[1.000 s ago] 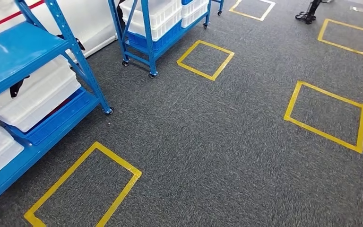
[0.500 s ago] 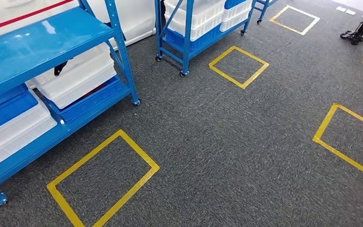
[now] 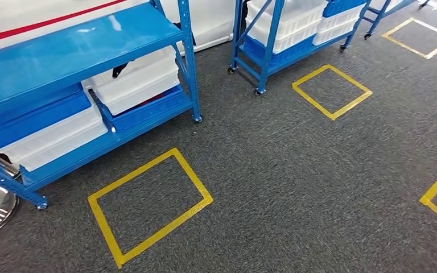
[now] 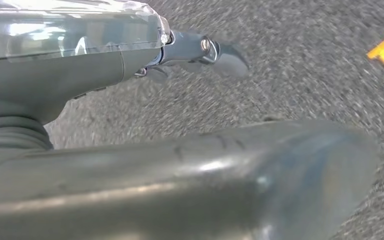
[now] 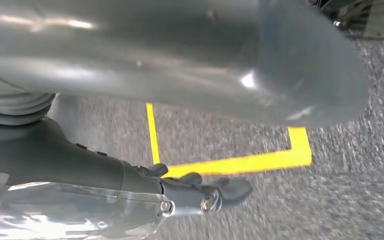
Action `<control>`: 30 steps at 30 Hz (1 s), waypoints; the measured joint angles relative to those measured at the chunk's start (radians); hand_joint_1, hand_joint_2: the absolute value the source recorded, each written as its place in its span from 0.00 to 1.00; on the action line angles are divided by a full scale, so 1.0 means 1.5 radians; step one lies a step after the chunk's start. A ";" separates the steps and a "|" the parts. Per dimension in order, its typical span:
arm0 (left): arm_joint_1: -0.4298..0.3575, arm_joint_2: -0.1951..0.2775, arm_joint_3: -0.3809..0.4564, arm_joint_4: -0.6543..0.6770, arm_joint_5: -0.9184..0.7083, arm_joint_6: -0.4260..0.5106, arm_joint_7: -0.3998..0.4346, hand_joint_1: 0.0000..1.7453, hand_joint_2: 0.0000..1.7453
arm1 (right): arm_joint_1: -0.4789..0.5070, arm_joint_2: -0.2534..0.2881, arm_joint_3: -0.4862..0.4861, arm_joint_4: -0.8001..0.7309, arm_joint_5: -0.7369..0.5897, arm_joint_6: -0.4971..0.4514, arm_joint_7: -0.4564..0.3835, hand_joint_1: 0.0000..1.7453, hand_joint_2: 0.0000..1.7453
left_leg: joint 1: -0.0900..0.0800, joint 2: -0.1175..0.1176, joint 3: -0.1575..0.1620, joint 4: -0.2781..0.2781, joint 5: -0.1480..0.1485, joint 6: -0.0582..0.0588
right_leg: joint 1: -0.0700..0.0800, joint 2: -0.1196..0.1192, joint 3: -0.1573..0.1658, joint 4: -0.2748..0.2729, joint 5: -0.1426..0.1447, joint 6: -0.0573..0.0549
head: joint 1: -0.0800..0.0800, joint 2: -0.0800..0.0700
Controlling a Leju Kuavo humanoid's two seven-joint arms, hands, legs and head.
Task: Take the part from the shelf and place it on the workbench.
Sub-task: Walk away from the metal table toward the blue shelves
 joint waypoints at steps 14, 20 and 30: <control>0.001 0.002 0.000 0.000 0.005 -0.002 -0.005 0.00 0.00 | -0.006 0.001 0.002 0.000 0.007 0.002 -0.001 0.00 0.00 | 0.003 0.055 0.043 -0.060 0.029 0.020 | 0.006 -0.077 0.000 0.037 -0.036 0.028 | 0.000 0.000; -0.003 0.002 0.000 0.000 0.006 -0.001 -0.004 0.00 0.00 | 0.000 0.001 0.002 0.000 0.008 0.003 0.000 0.00 0.00 | 0.004 0.003 0.035 -0.059 0.037 0.026 | -0.002 -0.014 -0.073 0.197 -0.100 0.034 | 0.000 0.000; -0.001 0.001 0.000 0.000 0.010 -0.009 -0.006 0.00 0.00 | -0.001 0.003 0.003 0.000 0.019 0.001 -0.001 0.00 0.00 | 0.003 -0.015 0.001 -0.016 0.019 -0.006 | -0.006 0.008 0.000 0.016 -0.012 0.006 | 0.000 0.000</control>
